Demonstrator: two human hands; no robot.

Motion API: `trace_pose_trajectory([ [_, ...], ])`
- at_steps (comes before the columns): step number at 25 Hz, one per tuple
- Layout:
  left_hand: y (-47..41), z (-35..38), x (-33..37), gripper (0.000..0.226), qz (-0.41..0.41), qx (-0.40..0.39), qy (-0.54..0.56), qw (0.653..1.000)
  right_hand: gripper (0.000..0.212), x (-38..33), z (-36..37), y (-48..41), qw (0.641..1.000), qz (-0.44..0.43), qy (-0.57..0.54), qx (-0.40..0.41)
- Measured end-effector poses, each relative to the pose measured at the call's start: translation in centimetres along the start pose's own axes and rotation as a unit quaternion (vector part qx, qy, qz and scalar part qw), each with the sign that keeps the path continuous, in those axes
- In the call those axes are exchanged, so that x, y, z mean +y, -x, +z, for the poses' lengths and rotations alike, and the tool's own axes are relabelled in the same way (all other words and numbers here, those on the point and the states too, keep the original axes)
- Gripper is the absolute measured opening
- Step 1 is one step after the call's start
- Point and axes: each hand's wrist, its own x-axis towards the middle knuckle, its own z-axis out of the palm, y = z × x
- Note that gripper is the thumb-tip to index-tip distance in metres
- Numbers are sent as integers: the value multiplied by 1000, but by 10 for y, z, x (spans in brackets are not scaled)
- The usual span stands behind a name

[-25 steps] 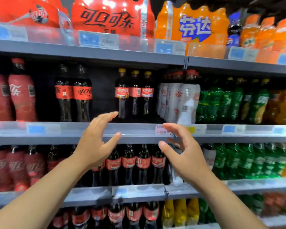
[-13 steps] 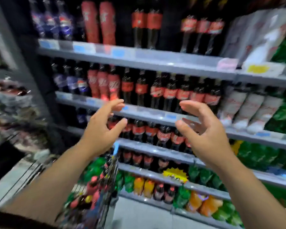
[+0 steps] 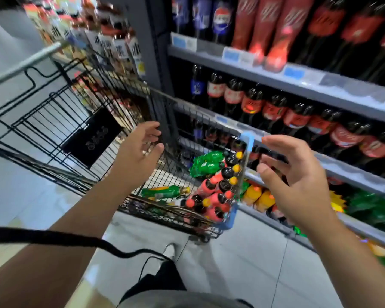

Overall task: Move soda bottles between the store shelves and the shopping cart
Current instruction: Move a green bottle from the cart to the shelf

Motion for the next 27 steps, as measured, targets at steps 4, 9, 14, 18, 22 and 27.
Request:
trace_pose_trajectory([
  [4,-26,-12,-83,47,-39,-91,-43,994,36,47,79,-4,997,48,-29,48],
  [9,-59,-5,-165,49,-76,-197,-96,973,32,94,153,-11,991,107,-20,80],
  [14,-86,36,-229,54,-138,-316,-135,929,35,131,178,-13,984,149,-20,91],
  [18,-104,76,-269,75,-105,-432,-243,862,37,156,178,-21,981,170,-19,88],
  [22,-107,121,-309,83,-129,-507,-286,803,37,188,174,-31,974,206,-5,99],
  [27,-118,196,-320,80,-89,-469,-243,844,28,212,169,-22,968,191,16,160],
])
